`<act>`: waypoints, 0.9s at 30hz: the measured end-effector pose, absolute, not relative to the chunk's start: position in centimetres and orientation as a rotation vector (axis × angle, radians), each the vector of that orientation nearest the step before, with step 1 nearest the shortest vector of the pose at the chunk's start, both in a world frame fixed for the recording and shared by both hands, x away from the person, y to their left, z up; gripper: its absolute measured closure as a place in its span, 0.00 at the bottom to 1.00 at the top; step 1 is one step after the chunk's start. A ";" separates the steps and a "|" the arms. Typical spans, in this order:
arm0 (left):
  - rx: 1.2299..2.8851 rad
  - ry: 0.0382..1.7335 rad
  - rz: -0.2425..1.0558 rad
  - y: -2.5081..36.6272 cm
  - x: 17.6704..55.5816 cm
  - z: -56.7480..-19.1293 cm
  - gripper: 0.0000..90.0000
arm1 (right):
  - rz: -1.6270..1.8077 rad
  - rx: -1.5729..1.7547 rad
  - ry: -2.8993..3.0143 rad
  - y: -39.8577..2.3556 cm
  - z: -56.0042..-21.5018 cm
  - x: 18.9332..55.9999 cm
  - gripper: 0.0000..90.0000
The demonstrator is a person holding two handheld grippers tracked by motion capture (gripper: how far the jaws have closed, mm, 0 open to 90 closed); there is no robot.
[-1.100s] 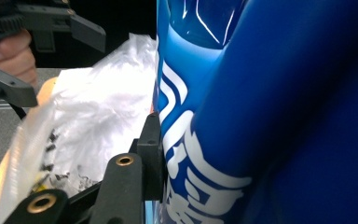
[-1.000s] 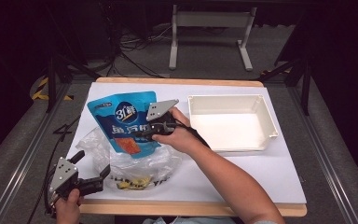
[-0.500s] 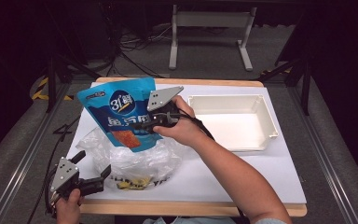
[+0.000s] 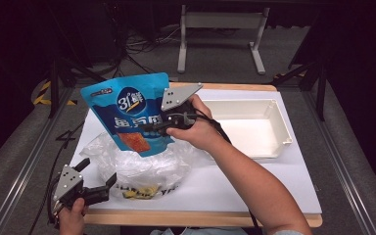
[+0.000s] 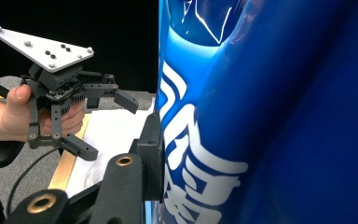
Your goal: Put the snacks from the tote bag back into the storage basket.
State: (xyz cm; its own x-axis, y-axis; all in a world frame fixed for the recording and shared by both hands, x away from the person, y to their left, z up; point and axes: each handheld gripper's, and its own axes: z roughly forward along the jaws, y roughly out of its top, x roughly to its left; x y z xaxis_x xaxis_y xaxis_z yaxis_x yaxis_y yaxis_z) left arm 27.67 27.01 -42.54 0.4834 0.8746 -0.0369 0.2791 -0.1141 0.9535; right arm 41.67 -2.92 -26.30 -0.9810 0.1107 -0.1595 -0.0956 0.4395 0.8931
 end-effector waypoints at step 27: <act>1.661 1.006 0.691 26.9 27.8 -42.6 0.00 | 1.518 0.119 2.428 -10.3 -24.3 41.8 0.67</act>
